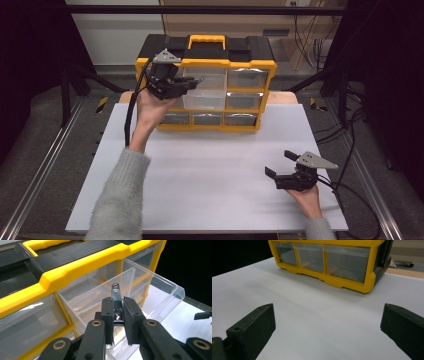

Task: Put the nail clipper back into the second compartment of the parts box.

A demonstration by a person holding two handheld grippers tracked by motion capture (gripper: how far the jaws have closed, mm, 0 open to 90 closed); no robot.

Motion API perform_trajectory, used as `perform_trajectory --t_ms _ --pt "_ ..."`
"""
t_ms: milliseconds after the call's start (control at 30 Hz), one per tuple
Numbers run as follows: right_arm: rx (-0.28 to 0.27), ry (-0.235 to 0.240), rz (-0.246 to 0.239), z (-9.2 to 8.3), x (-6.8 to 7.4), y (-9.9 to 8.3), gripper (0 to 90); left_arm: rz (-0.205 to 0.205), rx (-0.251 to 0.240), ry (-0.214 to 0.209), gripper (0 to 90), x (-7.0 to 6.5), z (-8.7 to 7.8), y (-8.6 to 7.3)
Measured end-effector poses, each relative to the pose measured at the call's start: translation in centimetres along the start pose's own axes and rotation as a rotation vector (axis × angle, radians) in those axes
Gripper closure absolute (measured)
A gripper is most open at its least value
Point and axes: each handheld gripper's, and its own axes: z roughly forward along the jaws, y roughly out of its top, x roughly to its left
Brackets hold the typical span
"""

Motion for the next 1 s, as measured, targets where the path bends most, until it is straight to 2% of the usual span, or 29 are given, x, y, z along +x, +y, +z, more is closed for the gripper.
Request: perform_trajectory --t_ms 400,533,600,733,933,1000 --pt "-0.001 0.002 0.006 -0.1 0.0 0.0 0.5 -0.015 0.023 0.002 78.2 0.4 0.7 0.0" --pt "-0.001 0.002 0.006 -0.1 0.0 0.0 0.5 -0.010 0.020 0.016 77.0 0.3 0.8 0.0" --pt "-0.002 0.000 0.004 -0.1 0.0 0.0 0.5 -0.006 0.008 0.016 69.8 0.3 0.7 0.1" --pt "-0.003 0.002 0.007 0.0 0.0 0.0 0.5 0.007 -0.009 0.038 69.3 0.1 0.3 0.1" --pt "-0.001 0.002 0.007 -0.1 0.0 0.0 0.5 0.003 -0.048 0.049 60.2 0.2 -0.8 0.2" --pt "-0.001 0.001 0.005 0.0 0.0 0.0 0.5 0.007 -0.059 0.048 53.6 0.1 -1.2 0.2"
